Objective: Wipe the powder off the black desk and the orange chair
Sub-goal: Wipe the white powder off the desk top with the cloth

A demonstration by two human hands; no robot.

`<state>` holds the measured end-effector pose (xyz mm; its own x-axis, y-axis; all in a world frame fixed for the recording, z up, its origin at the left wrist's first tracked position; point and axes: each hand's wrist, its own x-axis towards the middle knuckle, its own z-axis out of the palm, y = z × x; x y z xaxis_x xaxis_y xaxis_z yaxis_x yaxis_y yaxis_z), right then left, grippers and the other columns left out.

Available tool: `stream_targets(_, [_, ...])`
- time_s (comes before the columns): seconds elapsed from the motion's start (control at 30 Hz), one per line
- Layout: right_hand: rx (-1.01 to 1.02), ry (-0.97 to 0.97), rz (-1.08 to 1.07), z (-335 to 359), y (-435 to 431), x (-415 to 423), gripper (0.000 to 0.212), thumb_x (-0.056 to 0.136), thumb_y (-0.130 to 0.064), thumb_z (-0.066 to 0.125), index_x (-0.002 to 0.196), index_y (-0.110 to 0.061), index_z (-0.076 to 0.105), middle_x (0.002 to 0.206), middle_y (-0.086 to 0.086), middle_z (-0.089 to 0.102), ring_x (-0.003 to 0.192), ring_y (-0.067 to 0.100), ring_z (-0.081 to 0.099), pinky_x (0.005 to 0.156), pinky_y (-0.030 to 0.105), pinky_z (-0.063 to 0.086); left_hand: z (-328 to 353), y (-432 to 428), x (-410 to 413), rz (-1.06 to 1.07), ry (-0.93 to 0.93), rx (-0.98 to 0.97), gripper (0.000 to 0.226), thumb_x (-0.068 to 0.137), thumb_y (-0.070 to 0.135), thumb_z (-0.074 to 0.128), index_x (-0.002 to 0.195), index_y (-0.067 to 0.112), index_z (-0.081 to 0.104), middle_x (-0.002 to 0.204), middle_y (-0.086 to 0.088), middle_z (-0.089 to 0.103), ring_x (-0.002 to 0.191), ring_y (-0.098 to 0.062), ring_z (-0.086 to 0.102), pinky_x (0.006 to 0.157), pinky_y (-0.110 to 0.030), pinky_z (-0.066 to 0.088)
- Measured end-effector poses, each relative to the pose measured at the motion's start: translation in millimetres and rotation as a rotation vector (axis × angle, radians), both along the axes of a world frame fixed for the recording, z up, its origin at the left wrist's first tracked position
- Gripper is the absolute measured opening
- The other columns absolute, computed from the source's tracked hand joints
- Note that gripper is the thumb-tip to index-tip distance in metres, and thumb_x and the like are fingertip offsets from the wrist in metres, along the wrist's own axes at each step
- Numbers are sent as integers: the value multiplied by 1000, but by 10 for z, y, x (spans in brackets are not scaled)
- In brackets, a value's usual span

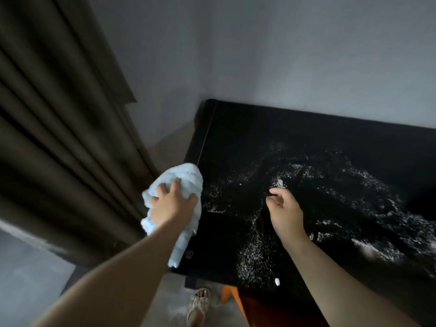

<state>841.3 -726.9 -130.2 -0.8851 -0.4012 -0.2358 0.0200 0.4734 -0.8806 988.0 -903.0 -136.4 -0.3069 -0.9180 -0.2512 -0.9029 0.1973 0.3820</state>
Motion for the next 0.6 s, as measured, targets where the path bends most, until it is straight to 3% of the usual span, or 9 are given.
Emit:
stream_targets(0.1, [22,23,-15,15,-263,-40,22,94,-18,52,113,-24,59,98,-13,55,76,4,55,58,17,41,-97,164,-134,-213,36,-105,60,81,51,51,137,42,32,145,6,24,129,-32,27,80,-37,40])
stream_targets(0.2, [19,85,-29,41,-562,-47,24,92,-14,53,114,-19,61,88,-18,51,91,8,52,79,21,40,-78,186,-328,-417,194,40,59,79,48,56,135,42,38,141,9,32,126,-24,37,79,-31,37])
stream_targets(0.23, [16,103,-33,53,-640,-56,25,92,-13,54,115,-18,61,87,-18,52,91,8,53,81,20,40,-40,110,-362,-427,281,60,59,79,45,58,135,40,40,140,8,35,124,-23,40,80,-31,38])
stream_targets(0.3, [-3,111,-44,71,-720,-98,24,92,-15,54,115,-21,61,90,-17,55,83,2,54,72,12,40,18,-166,-386,-358,367,-74,58,78,44,60,134,38,42,138,4,38,121,-26,42,81,-35,41])
stream_targets(0.37, [-12,88,-70,83,-711,-139,21,94,-18,53,113,-25,59,91,-20,54,78,-4,52,62,8,37,63,-507,-353,-220,268,-145,60,80,46,58,136,38,37,140,1,35,122,-32,39,85,-42,42])
stream_targets(0.47, [-5,64,-89,69,-620,-191,21,95,-20,52,114,-27,57,93,-20,52,78,-5,52,58,9,37,0,-605,-352,-114,83,-4,61,84,49,50,140,38,27,141,-1,29,124,-31,33,76,-40,36])
stream_targets(0.6, [76,71,-89,42,-510,-267,24,94,-19,51,118,-25,57,107,-9,58,81,3,56,66,19,44,-192,-141,-380,-318,9,-200,66,81,57,49,140,37,30,138,0,32,120,-26,36,71,-31,39])
